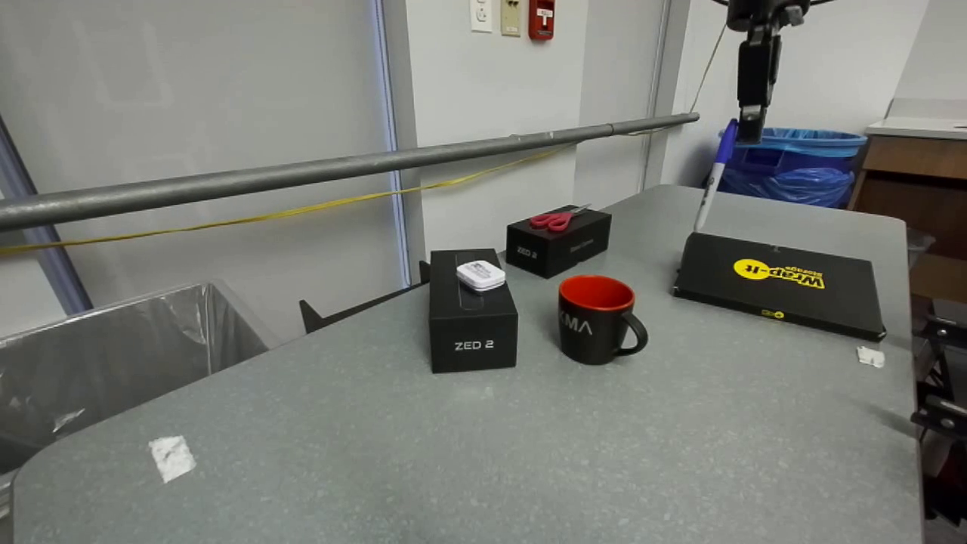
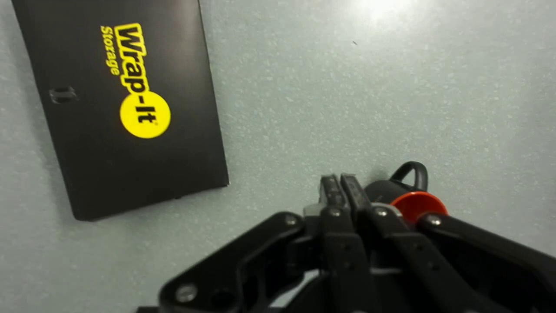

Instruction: Take the pen out of the mug and put it on the table

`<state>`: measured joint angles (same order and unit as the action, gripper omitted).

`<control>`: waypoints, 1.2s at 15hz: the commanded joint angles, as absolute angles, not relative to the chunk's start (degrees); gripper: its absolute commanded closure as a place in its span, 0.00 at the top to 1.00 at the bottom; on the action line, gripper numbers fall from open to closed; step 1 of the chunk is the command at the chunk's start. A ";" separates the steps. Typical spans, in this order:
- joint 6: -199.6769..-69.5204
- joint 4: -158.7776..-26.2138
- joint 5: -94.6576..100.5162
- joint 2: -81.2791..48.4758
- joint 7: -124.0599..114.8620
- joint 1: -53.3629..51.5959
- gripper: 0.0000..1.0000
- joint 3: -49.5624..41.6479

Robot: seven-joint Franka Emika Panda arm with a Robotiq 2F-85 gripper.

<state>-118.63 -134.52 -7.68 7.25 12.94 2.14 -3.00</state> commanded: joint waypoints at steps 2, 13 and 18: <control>-118.05 -127.59 -3.78 -8.84 5.71 2.76 0.00 -3.39; -121.36 -108.22 -4.41 -32.96 -3.53 1.53 0.00 -2.17; -121.52 -108.18 -4.31 -32.10 -2.03 1.98 0.25 -1.43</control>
<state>-121.62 -108.27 -4.41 -32.06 -1.98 1.83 -1.56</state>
